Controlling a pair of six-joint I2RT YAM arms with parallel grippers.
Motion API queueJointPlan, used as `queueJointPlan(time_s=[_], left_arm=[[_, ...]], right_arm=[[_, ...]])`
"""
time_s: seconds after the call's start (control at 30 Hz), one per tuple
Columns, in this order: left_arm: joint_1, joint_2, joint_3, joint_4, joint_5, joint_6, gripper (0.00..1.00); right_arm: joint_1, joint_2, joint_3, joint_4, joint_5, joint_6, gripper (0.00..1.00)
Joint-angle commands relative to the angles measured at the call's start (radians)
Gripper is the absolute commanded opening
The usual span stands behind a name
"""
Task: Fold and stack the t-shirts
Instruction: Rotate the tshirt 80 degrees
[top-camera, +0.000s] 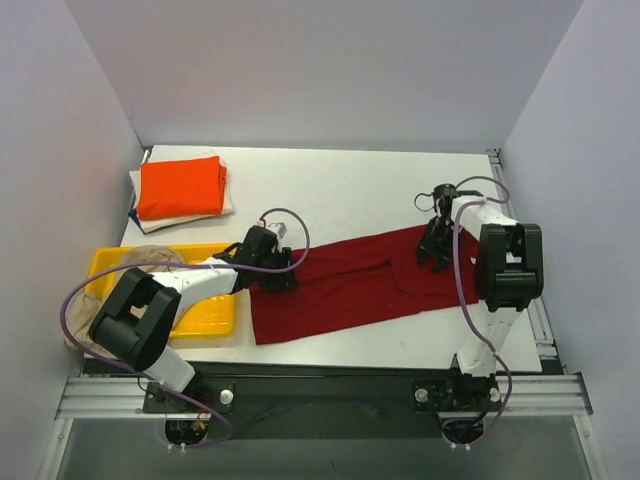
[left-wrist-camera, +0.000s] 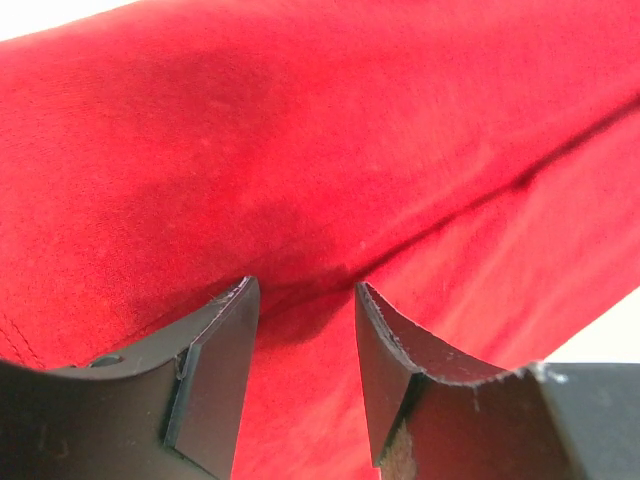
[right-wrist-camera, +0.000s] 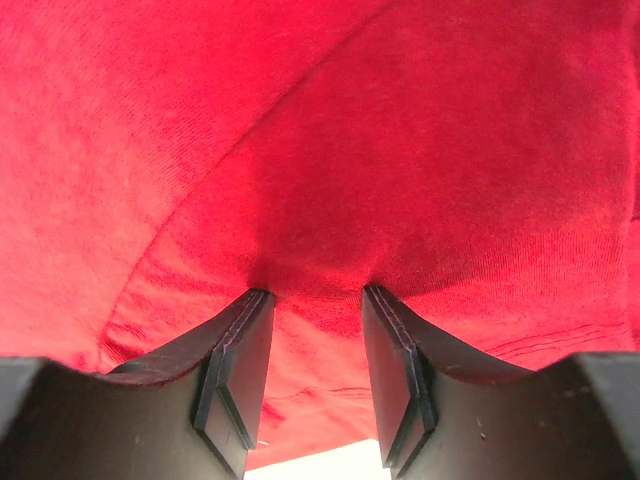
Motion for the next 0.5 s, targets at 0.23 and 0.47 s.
queueJointPlan(time_s=[0.23, 0.47], left_arm=[[-0.033, -0.169, -0.002, -0.050, 0.079, -0.039, 0.54], [-0.027, -0.142, 0.058, -0.086, 0.027, 0.013, 0.54]], right_arm=[[0.002, 0.280, 0.440, -0.072, -0.022, -0.015, 0.41], [0.002, 0.257, 0.569, -0.104, -0.102, -0.062, 0.41]])
